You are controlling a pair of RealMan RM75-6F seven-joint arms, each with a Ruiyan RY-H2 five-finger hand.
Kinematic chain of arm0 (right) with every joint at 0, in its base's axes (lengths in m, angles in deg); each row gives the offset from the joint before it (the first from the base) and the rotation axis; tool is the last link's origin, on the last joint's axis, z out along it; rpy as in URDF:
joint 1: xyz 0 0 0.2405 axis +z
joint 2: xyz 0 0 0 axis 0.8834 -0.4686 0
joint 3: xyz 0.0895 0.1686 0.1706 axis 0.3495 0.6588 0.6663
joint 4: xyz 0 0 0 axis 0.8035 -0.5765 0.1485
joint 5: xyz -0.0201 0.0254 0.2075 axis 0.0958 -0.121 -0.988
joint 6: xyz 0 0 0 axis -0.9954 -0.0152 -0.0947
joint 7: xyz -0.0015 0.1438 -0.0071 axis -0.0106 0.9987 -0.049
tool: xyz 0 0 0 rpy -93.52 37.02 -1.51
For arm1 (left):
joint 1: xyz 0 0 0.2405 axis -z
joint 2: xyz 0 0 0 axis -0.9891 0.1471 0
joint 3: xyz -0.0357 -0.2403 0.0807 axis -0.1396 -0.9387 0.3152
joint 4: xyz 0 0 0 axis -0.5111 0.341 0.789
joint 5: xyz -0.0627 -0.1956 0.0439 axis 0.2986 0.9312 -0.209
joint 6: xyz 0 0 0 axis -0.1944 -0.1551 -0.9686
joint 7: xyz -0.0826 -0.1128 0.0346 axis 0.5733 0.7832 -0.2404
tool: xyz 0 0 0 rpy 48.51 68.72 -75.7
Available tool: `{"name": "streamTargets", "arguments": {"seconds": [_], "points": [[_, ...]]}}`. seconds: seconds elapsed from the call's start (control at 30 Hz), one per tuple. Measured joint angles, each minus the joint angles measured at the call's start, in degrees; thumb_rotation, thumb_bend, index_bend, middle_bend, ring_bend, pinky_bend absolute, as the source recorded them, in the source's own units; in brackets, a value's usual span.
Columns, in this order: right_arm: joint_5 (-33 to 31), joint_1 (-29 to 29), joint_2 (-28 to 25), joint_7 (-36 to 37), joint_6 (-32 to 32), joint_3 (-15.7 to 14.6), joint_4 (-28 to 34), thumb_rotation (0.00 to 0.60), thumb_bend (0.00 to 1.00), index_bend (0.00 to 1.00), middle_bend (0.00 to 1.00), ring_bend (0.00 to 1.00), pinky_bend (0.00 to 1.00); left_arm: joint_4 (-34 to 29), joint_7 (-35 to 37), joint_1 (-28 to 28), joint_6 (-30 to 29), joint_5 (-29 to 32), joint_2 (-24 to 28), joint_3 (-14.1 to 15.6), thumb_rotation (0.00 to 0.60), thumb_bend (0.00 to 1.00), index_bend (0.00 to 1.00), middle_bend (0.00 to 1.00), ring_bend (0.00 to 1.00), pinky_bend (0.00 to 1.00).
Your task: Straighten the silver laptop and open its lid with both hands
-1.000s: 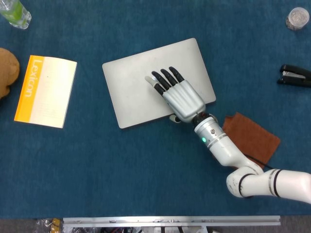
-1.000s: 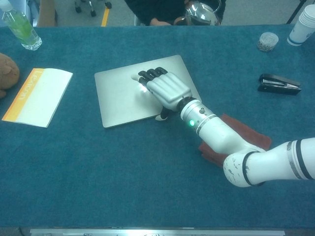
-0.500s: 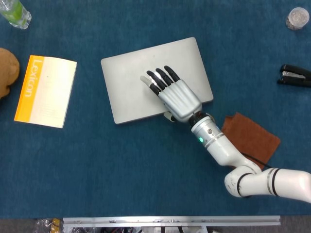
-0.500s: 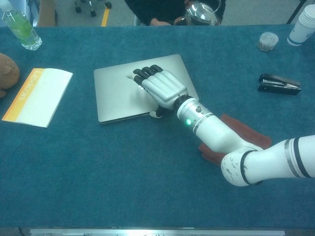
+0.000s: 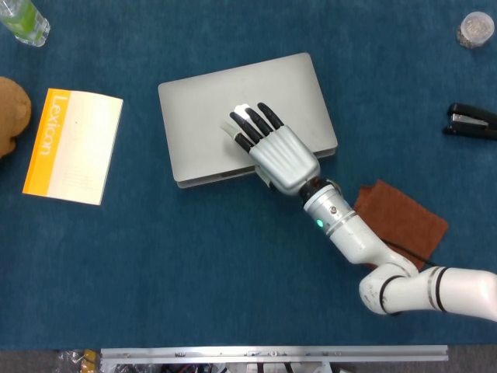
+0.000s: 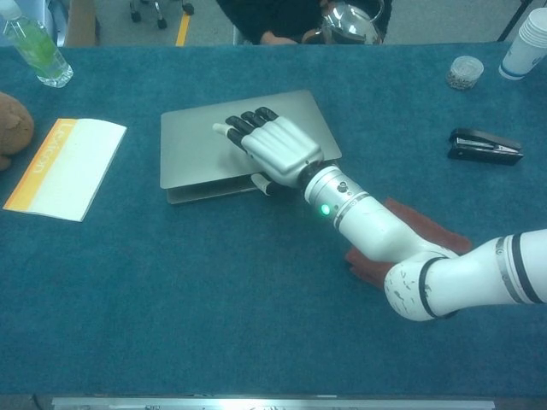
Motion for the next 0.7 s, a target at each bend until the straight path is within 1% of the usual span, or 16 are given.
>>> {"name": "streamTargets", "arguments": {"seconds": [0.23,0.5,0.7], "points": [[-0.1,1.6,-0.9,-2.3,0.0,1.5,1.0,0.6,0.47,0.0,0.05,0.0,0.07,0.4,0.3,1.5,2.0,-1.4,-0.1,0.9,0.6,0.4,0.16,0.12,0.05,0.13],[-0.8,3.9,-1.4,-4.6,-0.2,3.4,1.1,0.6,0.47,0.0,0.05,0.0,0.07,0.6,0.8,3.5,5.2,-3.8,0.2,2.7,0.6,0.4,0.17,0.14,0.05,0.13],[-1.5,5.7,-1.3,-5.8,-0.5,4.8,0.5,0.6,0.47,0.0,0.05,0.0,0.07,0.8,1.7,4.8,6.4,-5.8,0.0,4.0,0.6,0.4,0.17,0.14,0.05,0.13]]}}
